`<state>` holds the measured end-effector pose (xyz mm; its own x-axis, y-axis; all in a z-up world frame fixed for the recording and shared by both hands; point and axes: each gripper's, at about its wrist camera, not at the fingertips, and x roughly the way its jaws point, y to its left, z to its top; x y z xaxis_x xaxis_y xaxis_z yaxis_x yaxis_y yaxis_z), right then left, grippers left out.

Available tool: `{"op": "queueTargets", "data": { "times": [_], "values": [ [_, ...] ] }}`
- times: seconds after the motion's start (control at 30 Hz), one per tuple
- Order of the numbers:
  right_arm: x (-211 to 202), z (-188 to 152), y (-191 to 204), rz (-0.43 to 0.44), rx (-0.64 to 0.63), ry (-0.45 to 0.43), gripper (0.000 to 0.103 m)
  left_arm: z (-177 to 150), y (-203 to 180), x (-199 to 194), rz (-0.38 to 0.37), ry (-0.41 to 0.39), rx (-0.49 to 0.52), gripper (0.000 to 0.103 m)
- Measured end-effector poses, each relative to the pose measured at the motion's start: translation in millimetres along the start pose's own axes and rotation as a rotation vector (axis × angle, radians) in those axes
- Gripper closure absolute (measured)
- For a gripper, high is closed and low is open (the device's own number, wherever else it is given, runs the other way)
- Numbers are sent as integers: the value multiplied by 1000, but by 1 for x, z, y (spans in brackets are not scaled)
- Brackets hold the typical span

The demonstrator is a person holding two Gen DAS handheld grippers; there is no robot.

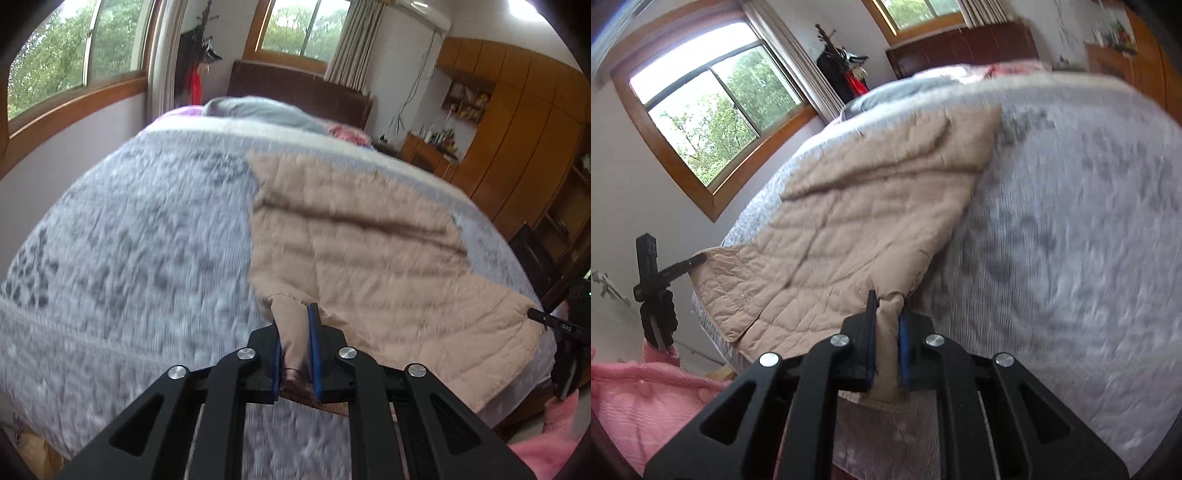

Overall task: Fold large clothes
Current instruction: 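Lift the side edge with both tools and fold it over the coat body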

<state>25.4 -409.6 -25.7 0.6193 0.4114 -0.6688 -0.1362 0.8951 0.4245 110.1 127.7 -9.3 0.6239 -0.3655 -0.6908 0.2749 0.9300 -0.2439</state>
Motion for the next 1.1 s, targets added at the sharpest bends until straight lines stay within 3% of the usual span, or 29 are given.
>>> {"op": "queueTargets", "data": {
  "times": [0.27, 0.57, 0.9, 1.1],
  "values": [
    [2, 75, -6, 4, 10, -23, 95, 77, -4, 26, 11, -63, 45, 91],
    [50, 173, -34, 16, 89, 15, 95, 168, -10, 77, 20, -113, 40, 92],
    [130, 253, -87, -19, 213, 78, 95, 246, 6, 172, 65, -70, -39, 92],
    [188, 266, -129, -29, 306, 158, 95, 266, 22, 252, 115, 47, -80, 92]
  ]
}}
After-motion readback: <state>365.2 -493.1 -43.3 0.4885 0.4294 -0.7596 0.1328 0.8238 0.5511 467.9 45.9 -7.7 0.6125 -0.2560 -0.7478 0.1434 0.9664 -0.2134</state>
